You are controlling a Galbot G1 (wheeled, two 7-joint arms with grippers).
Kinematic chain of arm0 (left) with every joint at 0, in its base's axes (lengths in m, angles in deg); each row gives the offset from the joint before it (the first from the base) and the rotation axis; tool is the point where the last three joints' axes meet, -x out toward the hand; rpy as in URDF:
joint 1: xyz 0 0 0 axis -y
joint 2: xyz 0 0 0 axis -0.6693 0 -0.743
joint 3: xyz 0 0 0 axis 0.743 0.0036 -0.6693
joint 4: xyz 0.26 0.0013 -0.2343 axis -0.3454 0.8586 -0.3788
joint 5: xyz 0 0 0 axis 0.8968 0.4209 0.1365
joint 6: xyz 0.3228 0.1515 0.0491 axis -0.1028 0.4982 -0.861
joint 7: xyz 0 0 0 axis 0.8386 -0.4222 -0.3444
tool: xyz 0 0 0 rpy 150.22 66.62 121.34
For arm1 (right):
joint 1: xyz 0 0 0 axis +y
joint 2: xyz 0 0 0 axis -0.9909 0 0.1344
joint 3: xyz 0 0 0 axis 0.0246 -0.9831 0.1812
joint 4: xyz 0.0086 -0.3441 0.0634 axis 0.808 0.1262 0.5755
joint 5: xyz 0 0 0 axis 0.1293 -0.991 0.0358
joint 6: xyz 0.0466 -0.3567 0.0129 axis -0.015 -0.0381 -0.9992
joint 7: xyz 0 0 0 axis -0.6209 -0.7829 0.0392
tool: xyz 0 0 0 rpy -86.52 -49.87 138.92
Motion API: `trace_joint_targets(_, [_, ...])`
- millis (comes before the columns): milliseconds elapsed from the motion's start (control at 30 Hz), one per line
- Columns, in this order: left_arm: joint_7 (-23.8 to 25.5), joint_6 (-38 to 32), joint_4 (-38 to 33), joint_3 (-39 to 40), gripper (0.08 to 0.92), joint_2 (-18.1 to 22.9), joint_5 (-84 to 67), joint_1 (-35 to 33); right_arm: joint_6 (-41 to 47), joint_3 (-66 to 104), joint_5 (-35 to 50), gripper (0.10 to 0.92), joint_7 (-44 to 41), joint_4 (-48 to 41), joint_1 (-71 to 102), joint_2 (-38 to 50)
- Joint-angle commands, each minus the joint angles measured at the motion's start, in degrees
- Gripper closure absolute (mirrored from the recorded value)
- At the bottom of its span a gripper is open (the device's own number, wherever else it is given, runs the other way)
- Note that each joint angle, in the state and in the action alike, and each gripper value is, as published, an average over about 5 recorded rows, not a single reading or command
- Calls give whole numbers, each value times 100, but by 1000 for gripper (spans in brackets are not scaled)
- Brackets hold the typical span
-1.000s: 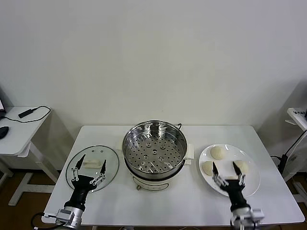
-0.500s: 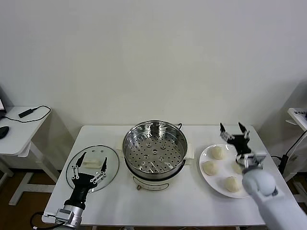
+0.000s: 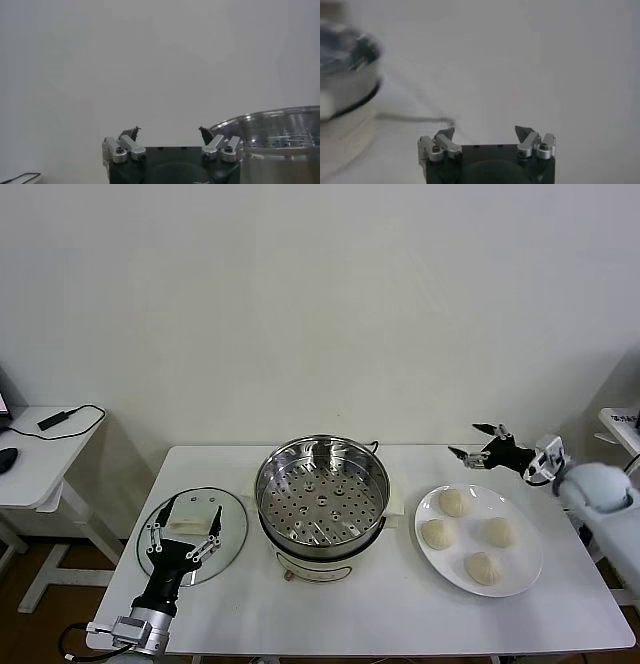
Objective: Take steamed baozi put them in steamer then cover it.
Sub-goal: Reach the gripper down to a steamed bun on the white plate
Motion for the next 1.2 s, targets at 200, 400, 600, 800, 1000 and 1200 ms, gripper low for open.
trace_joint_targets(200, [-25,0,2,-69,177,29,-22,-22,-171,-2560,-2826,203,-3439,-1536,-2689,-328])
trace_joint_targets(400, [-29,-12,15,-108,177,43,-22,-47,-364,-2732,-3407,203,-3450,-1934,-2686,-786])
trace_joint_targets(600, [-45,-23,45,-145,177,53,-22,-57,-506,-2738,-3741,203,-3254,-2184,-2583,-1195])
trace_joint_targets(800, [-54,-37,78,-161,177,59,-21,-55,-671,-2698,-3921,203,-2808,-2585,-2486,-1632])
trace_joint_targets(1000, [-54,-55,118,-163,177,51,-19,-56,-802,-2662,-4048,203,-2690,-2822,-2405,-1929])
trace_joint_targets(1200, [-59,-73,161,-165,177,46,-19,-54,-906,-2581,-4211,203,-2595,-2969,-2314,-2105])
